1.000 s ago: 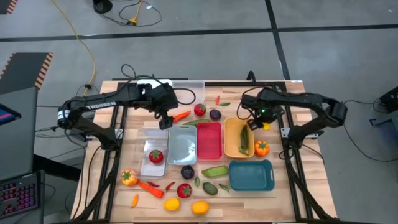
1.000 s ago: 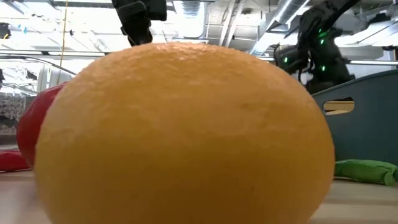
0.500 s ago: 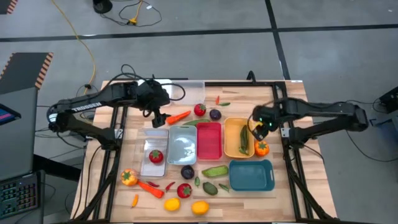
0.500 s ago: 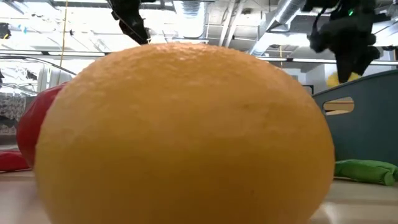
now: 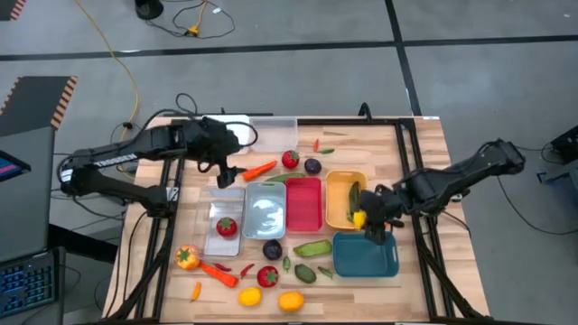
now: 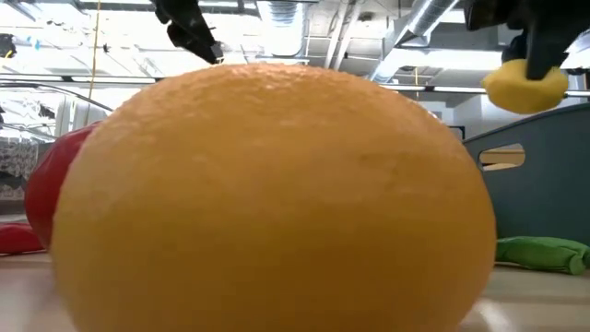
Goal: Sort produce into baskets
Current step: Put the lemon into the blue bin
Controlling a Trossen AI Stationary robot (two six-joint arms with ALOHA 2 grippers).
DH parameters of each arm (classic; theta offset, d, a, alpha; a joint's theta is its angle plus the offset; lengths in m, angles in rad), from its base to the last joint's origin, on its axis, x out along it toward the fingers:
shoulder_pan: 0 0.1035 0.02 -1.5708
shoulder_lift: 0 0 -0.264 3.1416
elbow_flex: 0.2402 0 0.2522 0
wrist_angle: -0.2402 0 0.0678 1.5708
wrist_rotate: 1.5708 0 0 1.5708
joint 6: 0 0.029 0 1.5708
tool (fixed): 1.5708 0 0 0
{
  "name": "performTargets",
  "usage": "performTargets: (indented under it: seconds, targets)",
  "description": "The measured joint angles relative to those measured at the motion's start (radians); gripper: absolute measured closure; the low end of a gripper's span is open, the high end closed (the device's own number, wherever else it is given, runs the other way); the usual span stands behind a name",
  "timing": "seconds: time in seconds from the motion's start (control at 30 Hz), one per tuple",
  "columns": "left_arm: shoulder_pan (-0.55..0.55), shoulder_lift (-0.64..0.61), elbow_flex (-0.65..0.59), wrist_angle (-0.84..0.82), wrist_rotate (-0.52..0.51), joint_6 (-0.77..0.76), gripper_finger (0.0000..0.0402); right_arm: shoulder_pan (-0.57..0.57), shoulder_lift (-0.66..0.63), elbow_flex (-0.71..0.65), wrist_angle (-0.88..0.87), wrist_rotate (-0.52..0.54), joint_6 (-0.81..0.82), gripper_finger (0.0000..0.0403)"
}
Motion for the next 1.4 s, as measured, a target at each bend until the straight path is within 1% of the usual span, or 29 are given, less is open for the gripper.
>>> performTargets:
  seconds: [0.13, 0.23, 0.37, 0.5, 0.67, 0.8, 0.93, 1.2, 1.4]
  targets:
    - [0.0, -0.079, -0.19, 0.201, 0.074, -0.019, 0.0057, 0.055, 0.038, 0.0, 0.031, 0.0, 0.004, 0.0184]
    - [0.0, -0.145, -0.316, 0.345, 0.106, -0.041, 0.0057, 0.083, 0.067, 0.0, 0.038, 0.0, 0.049, 0.0184]
    - [0.0, -0.222, -0.448, 0.483, 0.105, -0.065, 0.0057, 0.108, 0.107, 0.0, 0.037, -0.009, 0.106, 0.0184]
    - [0.0, -0.282, -0.538, 0.599, 0.105, -0.068, 0.0057, 0.12, 0.144, 0.0, 0.04, -0.08, 0.112, 0.0184]
    - [0.0, -0.312, -0.57, 0.635, 0.102, -0.068, 0.0057, 0.125, 0.186, -0.001, 0.042, -0.141, 0.109, 0.018]
    - [0.0, -0.311, -0.571, 0.636, 0.099, -0.065, 0.0057, 0.124, 0.216, -0.001, 0.042, -0.172, 0.079, 0.016]
    - [0.0, -0.307, -0.571, 0.635, 0.099, -0.055, 0.0057, 0.11, 0.247, -0.001, 0.036, -0.179, 0.108, 0.0145]
    - [0.0, -0.307, -0.571, 0.635, 0.099, -0.053, 0.0057, 0.075, 0.272, -0.002, -0.003, -0.207, 0.121, 0.0143]
    - [0.0, -0.307, -0.571, 0.634, 0.098, -0.052, 0.0057, 0.068, 0.273, -0.002, -0.032, -0.208, 0.127, 0.0143]
